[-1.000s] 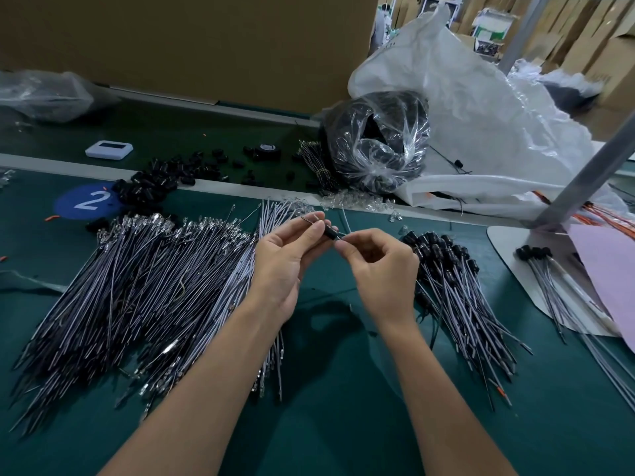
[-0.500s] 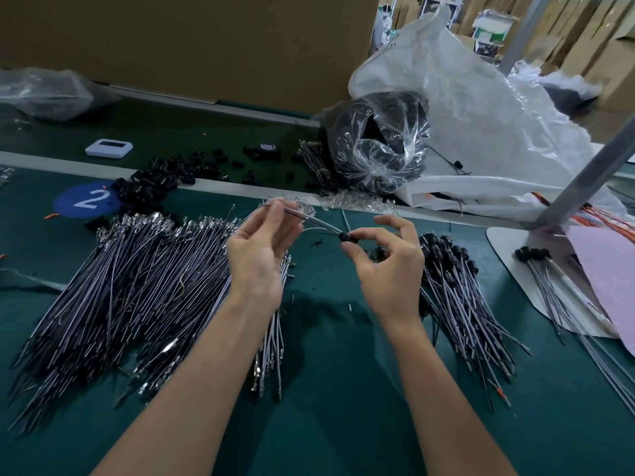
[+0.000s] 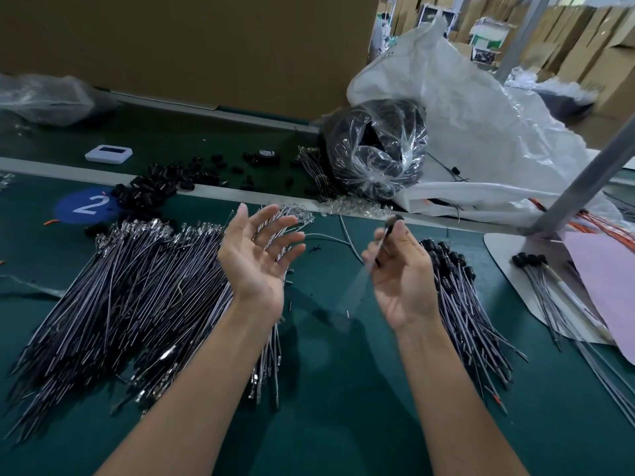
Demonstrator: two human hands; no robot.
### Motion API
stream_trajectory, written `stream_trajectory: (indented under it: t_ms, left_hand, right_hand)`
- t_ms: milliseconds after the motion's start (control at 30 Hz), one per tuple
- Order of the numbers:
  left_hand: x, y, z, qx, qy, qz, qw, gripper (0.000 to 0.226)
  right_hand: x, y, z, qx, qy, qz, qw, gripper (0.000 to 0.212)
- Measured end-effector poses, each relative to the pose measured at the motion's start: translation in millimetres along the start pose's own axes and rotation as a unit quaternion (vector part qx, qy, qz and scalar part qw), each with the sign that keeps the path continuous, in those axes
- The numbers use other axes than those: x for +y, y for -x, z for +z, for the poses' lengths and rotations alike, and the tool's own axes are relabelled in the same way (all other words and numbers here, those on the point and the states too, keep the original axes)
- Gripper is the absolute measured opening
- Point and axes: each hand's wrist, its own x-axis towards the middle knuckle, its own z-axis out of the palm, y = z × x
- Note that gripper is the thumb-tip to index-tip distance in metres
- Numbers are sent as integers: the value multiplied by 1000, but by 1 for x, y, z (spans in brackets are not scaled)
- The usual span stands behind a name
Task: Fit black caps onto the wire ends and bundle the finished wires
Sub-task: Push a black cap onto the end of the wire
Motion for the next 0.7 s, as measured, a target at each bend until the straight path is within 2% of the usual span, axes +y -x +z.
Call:
stream_trajectory:
  t_ms: [100, 167, 233, 400, 500, 600, 700]
  left_hand:
    - [-4, 0, 3, -31, -101, -15, 994, 32]
    - [-8, 1, 6, -88, -189, -19, 978, 31]
    - [-13, 2, 7, -142, -222, -34, 964, 32]
    - [-16, 0, 4, -143, -175, -82, 971, 28]
    - [-16, -2, 5, -118, -126, -57, 983, 19]
    - [-14, -2, 5, -100, -113, -31, 988, 21]
    - [-14, -2, 5, -96, -133, -17, 986, 24]
  right_hand:
    - [5, 1, 4, -14, 100, -1, 995, 22]
    - [10, 3, 7, -27, 213, -23, 976, 29]
    - [16, 5, 8, -46, 289, -45, 955, 27]
    - [20, 7, 10, -43, 344, -57, 936, 26]
    - [20, 7, 10, -50, 371, -42, 926, 24]
    - [21, 8, 12, -90, 384, 1, 919, 6]
    - [23, 8, 13, -112, 392, 2, 913, 13]
